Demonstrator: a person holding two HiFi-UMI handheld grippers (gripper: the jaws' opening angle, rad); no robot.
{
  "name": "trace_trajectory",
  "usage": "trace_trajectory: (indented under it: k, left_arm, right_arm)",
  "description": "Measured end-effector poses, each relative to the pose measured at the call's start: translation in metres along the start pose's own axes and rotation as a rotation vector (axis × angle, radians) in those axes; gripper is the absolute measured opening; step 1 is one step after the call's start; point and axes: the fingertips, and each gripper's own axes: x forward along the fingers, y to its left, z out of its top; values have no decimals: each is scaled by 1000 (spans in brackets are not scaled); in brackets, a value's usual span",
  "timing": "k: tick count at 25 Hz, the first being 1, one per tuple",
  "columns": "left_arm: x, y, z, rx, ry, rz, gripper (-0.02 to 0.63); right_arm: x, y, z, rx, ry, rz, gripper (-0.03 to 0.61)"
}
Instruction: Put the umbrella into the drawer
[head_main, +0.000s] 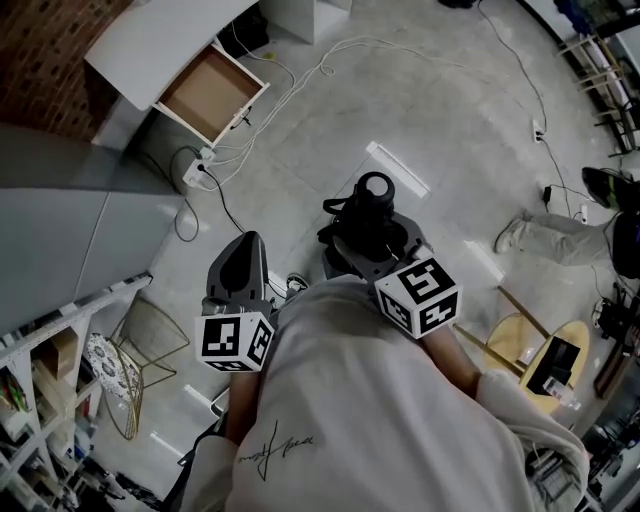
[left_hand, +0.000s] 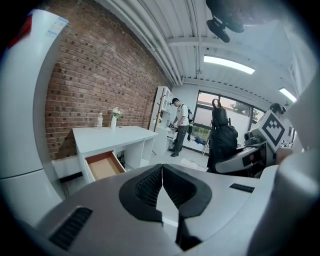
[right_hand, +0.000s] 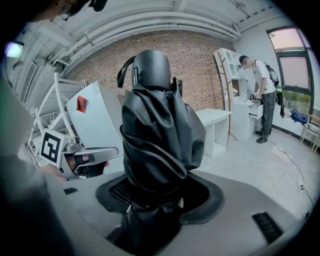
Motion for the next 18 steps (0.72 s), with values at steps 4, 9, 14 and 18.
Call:
trace_trajectory:
  k: [4,9,14,18]
  left_arm:
    - [28,-11,10,24,18,19,18]
    - [64,-25,23,43,29,36,18]
    - [85,-38,24,37,40,52,18]
    - [91,-45,21,24,42,67,18]
  right_arm:
    - [3,-32,13,4,-1,21,255]
    - [6,-61,24,-20,14,72,255]
    - [9,-83,20,-51,55,101,255]
    - [14,-92,19,-65,87,129,255]
